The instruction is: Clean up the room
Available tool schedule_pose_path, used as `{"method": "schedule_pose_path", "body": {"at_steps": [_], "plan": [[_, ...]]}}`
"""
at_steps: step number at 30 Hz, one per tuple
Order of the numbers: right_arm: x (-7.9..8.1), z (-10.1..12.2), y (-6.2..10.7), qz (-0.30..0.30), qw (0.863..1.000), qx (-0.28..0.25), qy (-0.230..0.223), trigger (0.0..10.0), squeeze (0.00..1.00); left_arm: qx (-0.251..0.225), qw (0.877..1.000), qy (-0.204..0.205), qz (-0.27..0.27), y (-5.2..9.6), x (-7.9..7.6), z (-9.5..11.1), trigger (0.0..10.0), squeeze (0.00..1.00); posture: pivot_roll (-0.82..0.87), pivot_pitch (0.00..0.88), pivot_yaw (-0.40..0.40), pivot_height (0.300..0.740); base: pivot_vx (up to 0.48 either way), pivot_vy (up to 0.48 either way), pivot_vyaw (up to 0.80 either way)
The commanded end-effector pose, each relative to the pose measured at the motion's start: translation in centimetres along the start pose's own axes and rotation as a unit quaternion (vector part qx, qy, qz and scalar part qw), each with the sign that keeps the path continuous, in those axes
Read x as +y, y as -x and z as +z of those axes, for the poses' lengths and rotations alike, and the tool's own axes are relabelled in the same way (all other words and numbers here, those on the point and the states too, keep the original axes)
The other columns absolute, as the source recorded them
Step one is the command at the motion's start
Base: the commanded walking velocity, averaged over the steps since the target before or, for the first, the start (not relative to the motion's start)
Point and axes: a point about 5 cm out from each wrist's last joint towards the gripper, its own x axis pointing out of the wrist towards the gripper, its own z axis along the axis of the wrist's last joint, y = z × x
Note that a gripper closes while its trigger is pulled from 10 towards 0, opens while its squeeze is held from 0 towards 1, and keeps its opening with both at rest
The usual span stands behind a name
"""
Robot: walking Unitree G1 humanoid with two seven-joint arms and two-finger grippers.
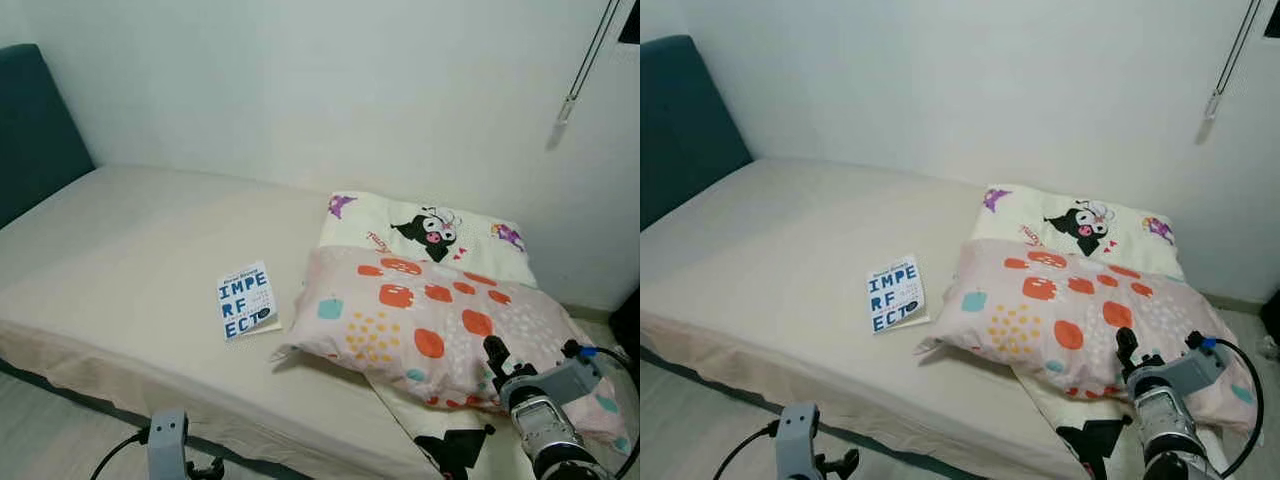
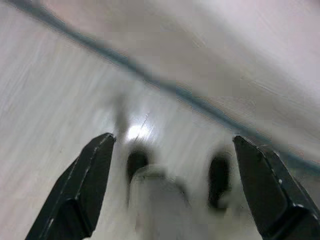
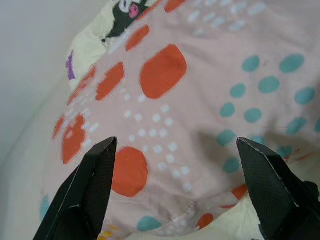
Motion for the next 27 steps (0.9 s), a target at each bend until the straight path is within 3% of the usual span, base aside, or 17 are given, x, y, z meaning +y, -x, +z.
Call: {"method": "schedule_pose_path", "body": {"at_steps": [1,2,11,19,22,25,27], "plan": [[0.1,-0.4,0.0,-0.001,1.0,0.006,-0.014,10.0,0.0,-0.098,0.995,0.0,0.002,-0.3,0.9,5.3,10.0,0.0,-0.13,0.0,0.03,0.63,0.0,0.0,0.0],[-0.1,-0.3,0.0,-0.003,1.0,0.003,-0.02,10.0,0.0,-0.167,0.986,0.008,-0.011,-0.4,0.7,9.0,10.0,0.0,-0.13,0.0,0.032,0.62,0.0,0.0,0.0],[-0.4,0.4,0.1,-0.01,0.999,-0.01,-0.036,10.0,0.0,-0.159,0.987,-0.017,-0.028,-0.5,0.1,8.3,10.0,0.0,-0.12,0.0,0.04,0.585,0.0,0.0,0.0],[-0.5,1.8,0.0,0.001,0.997,-0.044,-0.062,10.0,0.0,-0.151,0.988,-0.025,-0.032,-0.2,0.5,7.4,10.0,0.0,-0.11,0.0,0.053,0.56,0.0,0.0,0.0],[0.9,3.5,-0.3,0.063,0.991,-0.076,-0.086,10.0,0.0,-0.145,0.988,-0.035,-0.036,-0.1,0.9,7.0,10.0,0.0,-0.1,0.0,0.064,0.56,0.0,0.0,0.0],[1.4,3.8,-0.4,0.08,0.989,-0.081,-0.092,10.0,0.0,-0.144,0.988,-0.037,-0.037,0.0,0.9,6.9,10.0,0.0,-0.1,0.0,0.065,0.56,0.0,0.0,0.0],[3.0,4.2,-0.6,0.139,0.983,-0.083,-0.084,10.0,0.0,-0.14,0.988,-0.042,-0.039,0.0,1.0,6.6,10.0,0.0,-0.09,0.0,0.069,0.56,0.0,0.0,0.0]]}}
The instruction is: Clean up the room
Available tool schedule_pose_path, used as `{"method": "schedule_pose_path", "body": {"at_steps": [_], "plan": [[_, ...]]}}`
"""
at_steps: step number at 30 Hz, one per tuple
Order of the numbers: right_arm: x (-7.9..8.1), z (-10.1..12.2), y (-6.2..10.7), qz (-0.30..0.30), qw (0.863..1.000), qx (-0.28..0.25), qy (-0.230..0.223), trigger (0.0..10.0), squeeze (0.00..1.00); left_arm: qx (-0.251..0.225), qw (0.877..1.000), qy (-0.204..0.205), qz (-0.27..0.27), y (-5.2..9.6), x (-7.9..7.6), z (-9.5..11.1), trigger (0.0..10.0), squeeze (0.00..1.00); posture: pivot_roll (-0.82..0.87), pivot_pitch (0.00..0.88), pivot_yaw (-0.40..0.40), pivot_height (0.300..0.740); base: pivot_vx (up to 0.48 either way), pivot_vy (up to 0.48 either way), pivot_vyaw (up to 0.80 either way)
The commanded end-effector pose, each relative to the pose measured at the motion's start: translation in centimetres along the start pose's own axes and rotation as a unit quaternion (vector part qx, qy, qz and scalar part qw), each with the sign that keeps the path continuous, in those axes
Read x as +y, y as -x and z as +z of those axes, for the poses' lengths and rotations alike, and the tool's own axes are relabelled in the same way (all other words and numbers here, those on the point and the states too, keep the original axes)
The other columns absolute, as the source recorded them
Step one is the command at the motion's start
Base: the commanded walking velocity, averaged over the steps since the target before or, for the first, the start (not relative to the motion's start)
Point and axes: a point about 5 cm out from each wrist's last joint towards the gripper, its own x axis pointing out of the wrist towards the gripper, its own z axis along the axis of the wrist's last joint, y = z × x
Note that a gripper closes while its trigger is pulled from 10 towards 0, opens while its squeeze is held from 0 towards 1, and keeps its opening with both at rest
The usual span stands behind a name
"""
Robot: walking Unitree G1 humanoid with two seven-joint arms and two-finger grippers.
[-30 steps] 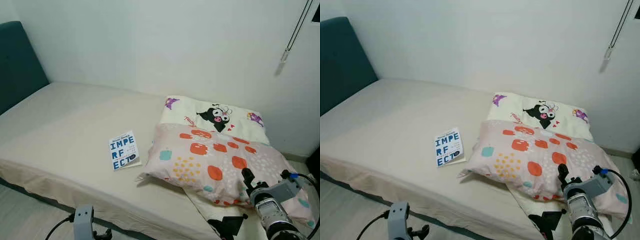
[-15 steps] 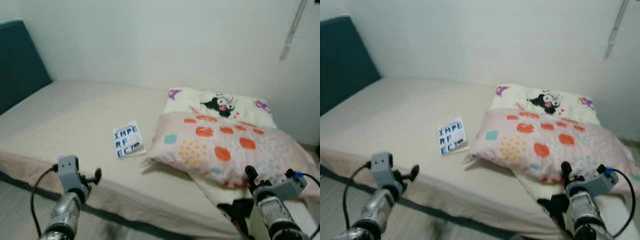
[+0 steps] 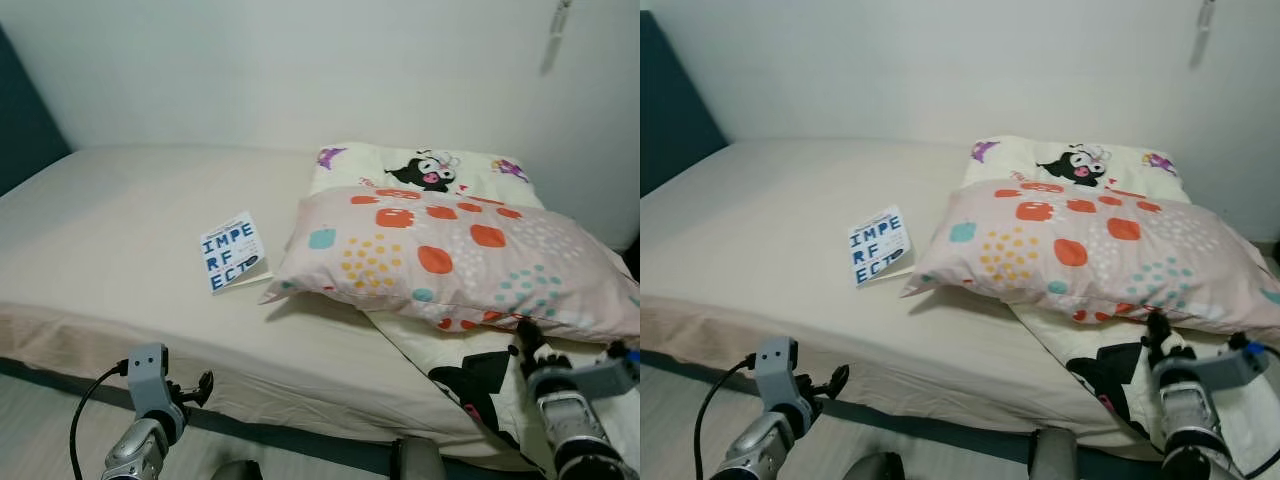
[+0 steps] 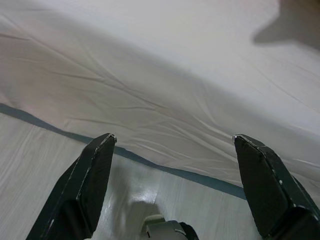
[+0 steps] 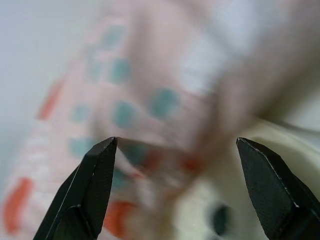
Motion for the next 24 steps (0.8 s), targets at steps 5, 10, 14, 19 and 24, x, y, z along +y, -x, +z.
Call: {"method": "schedule_pose_path", "body": {"at_steps": [5,10,14,19,24], "plan": [[2.8,-1.4,-0.8,0.105,0.994,0.033,0.0,10.0,0.0,0.014,1.0,-0.023,-0.002,0.6,0.7,-0.8,10.0,0.0,-0.09,0.0,0.074,0.56,0.0,0.0,0.0],[3.6,-2.2,-0.8,0.128,0.991,0.048,-0.002,10.0,0.0,0.024,0.999,-0.034,-0.014,0.8,0.4,-1.4,10.0,0.0,-0.08,0.0,0.078,0.56,0.0,0.0,0.0],[3.7,-2.6,-0.8,0.13,0.99,0.047,-0.018,10.0,0.0,0.033,0.998,-0.049,-0.026,1.2,0.5,-1.9,10.0,0.0,-0.06,0.017,0.09,0.56,0.0,0.0,0.0],[3.8,-2.6,-0.8,0.135,0.99,0.045,-0.022,10.0,0.0,0.036,0.997,-0.055,-0.029,1.4,0.7,-2.1,10.0,0.0,-0.06,0.021,0.093,0.56,0.0,0.0,0.0],[5.3,-0.7,-1.9,0.142,0.989,0.0,-0.047,10.0,0.0,0.043,0.995,-0.076,-0.039,2.0,1.4,-2.3,10.0,0.0,-0.02,0.06,0.122,0.56,0.0,0.0,0.0]]}}
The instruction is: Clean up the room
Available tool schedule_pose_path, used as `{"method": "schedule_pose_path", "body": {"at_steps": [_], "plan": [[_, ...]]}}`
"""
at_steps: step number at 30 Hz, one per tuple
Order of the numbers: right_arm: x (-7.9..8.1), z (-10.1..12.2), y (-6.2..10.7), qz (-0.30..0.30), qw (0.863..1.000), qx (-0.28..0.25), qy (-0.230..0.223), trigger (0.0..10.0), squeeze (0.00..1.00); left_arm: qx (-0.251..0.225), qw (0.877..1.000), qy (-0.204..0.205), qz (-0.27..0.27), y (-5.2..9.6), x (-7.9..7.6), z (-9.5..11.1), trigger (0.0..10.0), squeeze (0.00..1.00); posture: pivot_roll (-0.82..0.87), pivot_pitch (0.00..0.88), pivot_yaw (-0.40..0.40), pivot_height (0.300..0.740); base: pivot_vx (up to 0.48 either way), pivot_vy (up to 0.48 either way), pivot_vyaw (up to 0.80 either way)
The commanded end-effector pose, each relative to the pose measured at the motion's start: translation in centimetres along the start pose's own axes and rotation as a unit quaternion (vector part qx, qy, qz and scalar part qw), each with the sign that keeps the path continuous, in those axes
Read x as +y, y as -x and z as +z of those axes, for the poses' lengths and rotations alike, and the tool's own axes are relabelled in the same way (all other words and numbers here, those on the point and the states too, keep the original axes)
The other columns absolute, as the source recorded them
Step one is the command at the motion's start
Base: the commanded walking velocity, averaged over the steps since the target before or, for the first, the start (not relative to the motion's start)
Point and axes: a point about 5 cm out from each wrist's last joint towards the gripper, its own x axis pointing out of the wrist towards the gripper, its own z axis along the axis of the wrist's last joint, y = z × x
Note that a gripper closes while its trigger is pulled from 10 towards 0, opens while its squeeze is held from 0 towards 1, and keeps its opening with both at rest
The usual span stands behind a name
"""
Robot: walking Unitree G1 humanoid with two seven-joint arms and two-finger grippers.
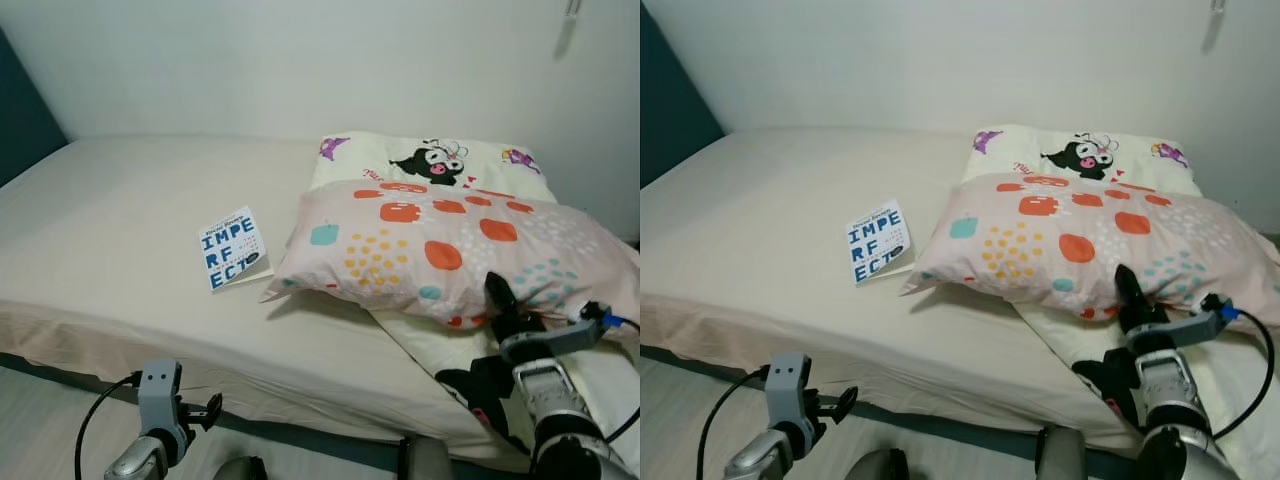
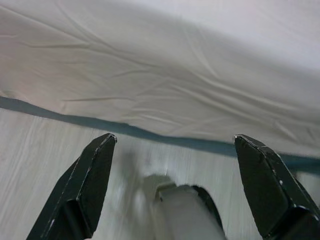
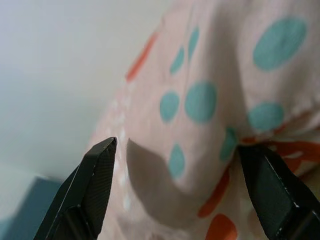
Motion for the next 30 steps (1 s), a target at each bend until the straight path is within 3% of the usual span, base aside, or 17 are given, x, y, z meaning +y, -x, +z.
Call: {"method": "schedule_pose_path", "body": {"at_steps": [1,9,15,18,26,27,28,29,30], "plan": [[0.6,0.3,-0.5,0.006,1.0,-0.015,-0.013,10.0,0.0,0.005,1.0,-0.017,0.008,0.8,1.3,-0.2,10.0,0.0,-0.02,0.06,0.122,0.56,0.0,0.0,0.0],[1.7,1.4,-1.7,0.015,0.999,-0.033,-0.019,10.0,0.0,0.012,0.999,-0.04,-0.01,1.5,1.8,-0.7,10.0,0.0,0.02,0.102,0.148,0.56,0.0,0.0,0.0],[1.3,0.6,-2.0,-0.071,0.997,-0.02,-0.015,10.0,0.0,0.015,0.998,-0.055,-0.021,2.2,2.4,-1.0,10.0,0.0,0.06,0.136,0.164,0.56,0.0,0.0,0.0],[1.6,0.1,-2.3,-0.081,0.996,-0.015,-0.019,10.0,0.0,0.016,0.998,-0.06,-0.024,2.4,2.6,-1.0,10.0,0.0,0.06,0.139,0.164,0.56,0.0,0.0,0.0],[2.8,-0.3,-3.1,-0.06,0.998,-0.015,-0.028,10.0,0.0,0.025,0.997,-0.067,-0.039,2.5,2.1,-1.7,10.0,0.0,0.06,0.145,0.171,0.56,0.0,0.0,0.0],[3.0,-0.1,-3.2,-0.053,0.998,-0.019,-0.029,6.0,0.0,0.026,0.996,-0.068,-0.042,2.5,2.0,-1.7,10.0,0.0,0.05,0.144,0.172,0.56,0.0,0.0,0.0],[3.1,0.0,-3.3,-0.048,0.998,-0.021,-0.03,6.0,0.0,0.027,0.996,-0.068,-0.044,2.5,1.9,-1.7,10.0,0.0,0.05,0.144,0.172,0.56,0.0,0.0,0.0],[3.3,0.1,-3.4,-0.041,0.998,-0.024,-0.03,0.0,0.0,0.027,0.996,-0.068,-0.045,2.4,1.8,-1.7,10.0,0.0,0.05,0.144,0.172,0.56,0.0,0.0,0.0],[3.5,0.3,-3.5,-0.037,0.999,-0.026,-0.029,0.0,0.0,0.026,0.996,-0.068,-0.046,2.4,1.7,-1.7,10.0,0.0,0.05,0.144,0.172,0.56,0.0,0.0,0.0]]}}
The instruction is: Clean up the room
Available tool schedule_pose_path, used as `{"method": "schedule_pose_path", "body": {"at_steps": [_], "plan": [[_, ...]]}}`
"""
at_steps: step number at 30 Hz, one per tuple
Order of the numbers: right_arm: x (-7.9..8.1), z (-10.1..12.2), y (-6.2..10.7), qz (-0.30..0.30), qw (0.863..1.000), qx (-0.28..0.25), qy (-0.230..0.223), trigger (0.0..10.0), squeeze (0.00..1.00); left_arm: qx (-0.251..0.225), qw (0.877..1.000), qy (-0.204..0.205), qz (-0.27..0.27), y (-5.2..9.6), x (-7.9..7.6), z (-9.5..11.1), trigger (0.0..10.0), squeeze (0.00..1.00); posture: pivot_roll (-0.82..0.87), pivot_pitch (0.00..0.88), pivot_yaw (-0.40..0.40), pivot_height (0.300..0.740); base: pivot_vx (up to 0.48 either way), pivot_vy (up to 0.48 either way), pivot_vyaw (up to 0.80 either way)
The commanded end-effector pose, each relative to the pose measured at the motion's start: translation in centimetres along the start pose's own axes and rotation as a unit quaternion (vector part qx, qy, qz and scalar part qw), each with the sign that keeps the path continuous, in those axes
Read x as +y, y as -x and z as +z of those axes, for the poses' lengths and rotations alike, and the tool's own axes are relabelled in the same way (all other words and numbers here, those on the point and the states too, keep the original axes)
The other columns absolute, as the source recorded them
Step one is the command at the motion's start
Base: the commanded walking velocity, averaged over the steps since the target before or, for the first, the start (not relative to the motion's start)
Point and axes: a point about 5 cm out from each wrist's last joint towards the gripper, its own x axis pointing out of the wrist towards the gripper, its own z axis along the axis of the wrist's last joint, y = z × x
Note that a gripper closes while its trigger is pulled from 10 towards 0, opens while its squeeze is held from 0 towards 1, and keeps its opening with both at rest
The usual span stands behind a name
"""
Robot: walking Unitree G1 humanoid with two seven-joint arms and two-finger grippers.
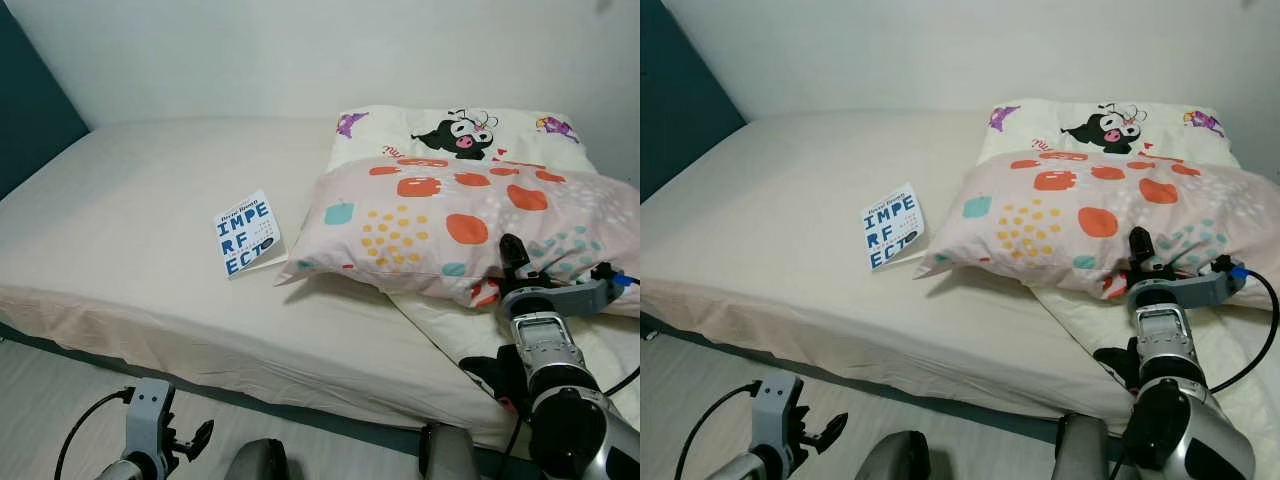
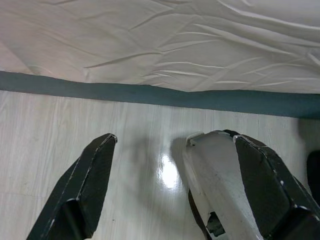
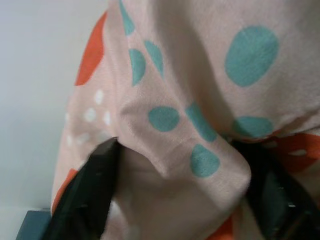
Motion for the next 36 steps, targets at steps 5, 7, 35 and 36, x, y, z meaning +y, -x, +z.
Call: {"method": "schedule_pose_path", "body": {"at_steps": [5,7,35,36], "plan": [[1.5,-0.3,-0.8,0.025,1.0,0.008,0.003,0.0,0.0,0.005,1.0,-0.004,-0.005,-0.1,-0.2,-0.1,10.0,0.0,0.03,0.139,0.172,0.56,0.0,0.0,0.0],[1.5,-0.1,-0.8,0.022,1.0,0.004,0.008,0.0,0.0,0.005,1.0,-0.004,-0.006,-0.2,-0.4,0.0,10.0,0.0,0.02,0.133,0.169,0.56,0.0,0.0,0.0],[1.3,-3.5,0.7,0.084,0.977,0.08,0.179,0.0,0.0,-0.06,0.997,0.045,0.016,-3.6,-2.3,4.3,10.0,0.0,-0.1,0.0,0.101,0.573,0.0,0.0,-0.06],[1.3,-3.1,0.7,0.088,0.975,0.078,0.187,0.0,0.0,-0.077,0.995,0.051,0.026,-3.9,-1.9,5.4,10.0,0.0,-0.11,0.0,0.095,0.578,0.0,0.0,0.0]]}}
